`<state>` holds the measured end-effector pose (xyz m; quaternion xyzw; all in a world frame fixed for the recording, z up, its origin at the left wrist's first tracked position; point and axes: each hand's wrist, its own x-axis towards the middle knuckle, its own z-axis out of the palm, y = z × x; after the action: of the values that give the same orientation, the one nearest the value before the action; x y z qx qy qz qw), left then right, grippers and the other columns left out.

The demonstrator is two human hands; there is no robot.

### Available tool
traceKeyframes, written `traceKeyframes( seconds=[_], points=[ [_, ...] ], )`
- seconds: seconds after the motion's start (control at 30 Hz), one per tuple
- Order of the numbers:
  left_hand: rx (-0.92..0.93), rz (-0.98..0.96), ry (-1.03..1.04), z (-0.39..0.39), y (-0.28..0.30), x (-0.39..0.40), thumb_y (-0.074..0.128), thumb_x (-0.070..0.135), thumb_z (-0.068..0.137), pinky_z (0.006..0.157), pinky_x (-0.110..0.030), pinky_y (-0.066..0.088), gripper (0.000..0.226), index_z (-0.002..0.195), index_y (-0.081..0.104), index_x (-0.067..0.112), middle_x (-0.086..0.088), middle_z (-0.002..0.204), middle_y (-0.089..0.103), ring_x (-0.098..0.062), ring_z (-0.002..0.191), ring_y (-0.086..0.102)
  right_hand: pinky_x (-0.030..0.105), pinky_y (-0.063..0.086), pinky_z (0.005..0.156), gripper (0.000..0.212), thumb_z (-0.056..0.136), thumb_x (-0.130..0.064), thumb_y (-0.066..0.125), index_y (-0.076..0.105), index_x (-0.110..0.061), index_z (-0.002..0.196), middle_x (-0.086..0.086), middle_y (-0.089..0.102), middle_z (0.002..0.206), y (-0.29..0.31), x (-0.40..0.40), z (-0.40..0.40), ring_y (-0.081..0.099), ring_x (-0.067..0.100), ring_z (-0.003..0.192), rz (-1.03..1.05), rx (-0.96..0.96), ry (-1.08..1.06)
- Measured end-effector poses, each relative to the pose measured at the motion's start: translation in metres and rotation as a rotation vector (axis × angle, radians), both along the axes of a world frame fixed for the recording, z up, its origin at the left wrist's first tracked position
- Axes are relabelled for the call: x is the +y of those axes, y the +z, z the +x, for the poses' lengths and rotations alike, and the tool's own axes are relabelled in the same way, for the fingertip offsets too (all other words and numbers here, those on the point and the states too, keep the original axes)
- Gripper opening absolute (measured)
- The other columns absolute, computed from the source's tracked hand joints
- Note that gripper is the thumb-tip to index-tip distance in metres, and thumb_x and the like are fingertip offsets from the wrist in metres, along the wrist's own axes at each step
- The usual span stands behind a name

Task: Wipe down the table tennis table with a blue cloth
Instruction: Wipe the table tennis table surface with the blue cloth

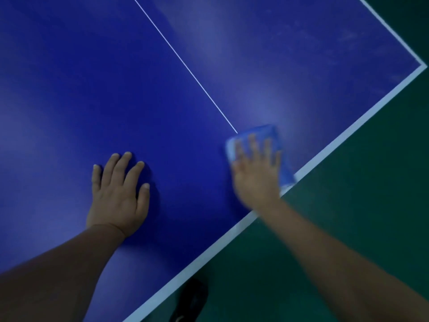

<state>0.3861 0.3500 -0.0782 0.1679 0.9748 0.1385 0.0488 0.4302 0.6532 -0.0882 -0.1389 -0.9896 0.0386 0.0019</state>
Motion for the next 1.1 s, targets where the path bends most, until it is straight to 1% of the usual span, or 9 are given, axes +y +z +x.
traceKeyframes(
  seconds=[0.1, 0.17, 0.3, 0.4, 0.57, 0.63, 0.87, 1.03, 1.1],
  points=[
    [0.007, 0.004, 0.001, 0.0, -0.002, 0.0, 0.028, 0.042, 0.095, 0.121, -0.055, 0.004, 0.061, 0.14, 0.05, 0.008, -0.014, 0.155, 0.034, -0.031, 0.149, 0.019, 0.064, 0.01, 0.119, 0.052, 0.105, -0.049, 0.026, 0.026, -0.038, 0.155, 0.002, 0.024, 0.164, -0.006, -0.03, 0.045, 0.017, 0.037, 0.151, -0.008, -0.042, 0.585],
    [0.006, 0.016, 0.001, -0.001, -0.003, 0.0, 0.028, 0.042, 0.095, 0.122, -0.055, 0.003, 0.061, 0.14, 0.049, 0.008, -0.014, 0.155, 0.034, -0.03, 0.149, 0.019, 0.067, 0.02, 0.115, 0.05, 0.102, -0.046, 0.033, 0.037, -0.034, 0.151, 0.005, 0.034, 0.16, 0.0, 0.015, 0.029, 0.028, 0.04, 0.147, 0.051, -0.04, 0.638],
    [-0.013, 0.01, 0.007, 0.0, 0.0, 0.0, 0.026, 0.043, 0.095, 0.122, -0.054, 0.001, 0.062, 0.142, 0.048, 0.009, -0.013, 0.157, 0.032, -0.029, 0.15, 0.016, 0.063, 0.008, 0.12, 0.055, 0.105, -0.05, 0.022, 0.011, -0.039, 0.158, -0.002, 0.008, 0.168, 0.014, 0.103, -0.032, 0.006, 0.034, 0.153, 0.01, -0.119, -0.007],
    [-0.022, 0.013, 0.001, 0.0, 0.001, 0.001, 0.026, 0.043, 0.094, 0.122, -0.053, 0.0, 0.063, 0.143, 0.048, 0.009, -0.013, 0.157, 0.032, -0.029, 0.15, 0.015, 0.063, 0.005, 0.12, 0.057, 0.104, -0.05, 0.02, 0.014, -0.036, 0.158, 0.0, 0.009, 0.168, 0.01, 0.069, -0.043, 0.005, 0.035, 0.153, -0.03, -0.059, -0.267],
    [-0.027, -0.002, -0.001, -0.001, 0.001, 0.001, 0.027, 0.042, 0.094, 0.122, -0.054, 0.002, 0.063, 0.143, 0.048, 0.008, -0.014, 0.157, 0.033, -0.031, 0.15, 0.018, 0.058, 0.009, 0.121, 0.053, 0.105, -0.05, 0.025, 0.021, -0.039, 0.157, 0.0, 0.016, 0.167, -0.001, -0.012, 0.042, 0.013, 0.035, 0.153, 0.032, -0.109, 0.586],
    [-0.028, -0.001, -0.002, -0.001, 0.001, 0.0, 0.028, 0.042, 0.094, 0.122, -0.054, 0.002, 0.063, 0.142, 0.05, 0.007, -0.015, 0.156, 0.035, -0.032, 0.149, 0.019, 0.057, 0.013, 0.121, 0.054, 0.103, -0.053, 0.029, 0.025, -0.04, 0.155, -0.002, 0.018, 0.166, 0.005, 0.024, 0.037, 0.015, 0.033, 0.153, 0.014, -0.144, 0.696],
    [-0.026, -0.03, -0.002, -0.002, 0.004, 0.001, 0.029, 0.04, 0.095, 0.121, -0.056, 0.007, 0.061, 0.14, 0.053, 0.006, -0.015, 0.153, 0.04, -0.033, 0.147, 0.024, 0.063, 0.004, 0.12, 0.059, 0.101, -0.056, 0.016, 0.011, -0.04, 0.158, -0.004, 0.004, 0.168, 0.01, 0.053, -0.049, 0.002, 0.031, 0.154, -0.073, -0.085, -0.289],
    [0.007, -0.046, 0.014, -0.001, 0.003, 0.004, 0.03, 0.039, 0.095, 0.119, -0.059, 0.012, 0.062, 0.138, 0.054, 0.003, -0.017, 0.152, 0.042, -0.035, 0.146, 0.027, 0.066, 0.013, 0.117, 0.052, 0.105, -0.049, 0.025, 0.022, -0.04, 0.157, -0.002, 0.018, 0.166, -0.004, 0.022, 0.02, 0.014, 0.036, 0.152, 0.017, -0.104, 0.529],
    [0.028, -0.063, 0.028, 0.0, 0.003, 0.008, 0.03, 0.039, 0.095, 0.117, -0.061, 0.015, 0.062, 0.136, 0.056, 0.001, -0.019, 0.15, 0.043, -0.038, 0.144, 0.031, 0.067, 0.019, 0.115, 0.052, 0.103, -0.048, 0.027, 0.027, -0.039, 0.154, -0.001, 0.022, 0.165, 0.0, 0.073, -0.003, 0.02, 0.037, 0.151, 0.037, -0.099, 0.438]
  ],
)
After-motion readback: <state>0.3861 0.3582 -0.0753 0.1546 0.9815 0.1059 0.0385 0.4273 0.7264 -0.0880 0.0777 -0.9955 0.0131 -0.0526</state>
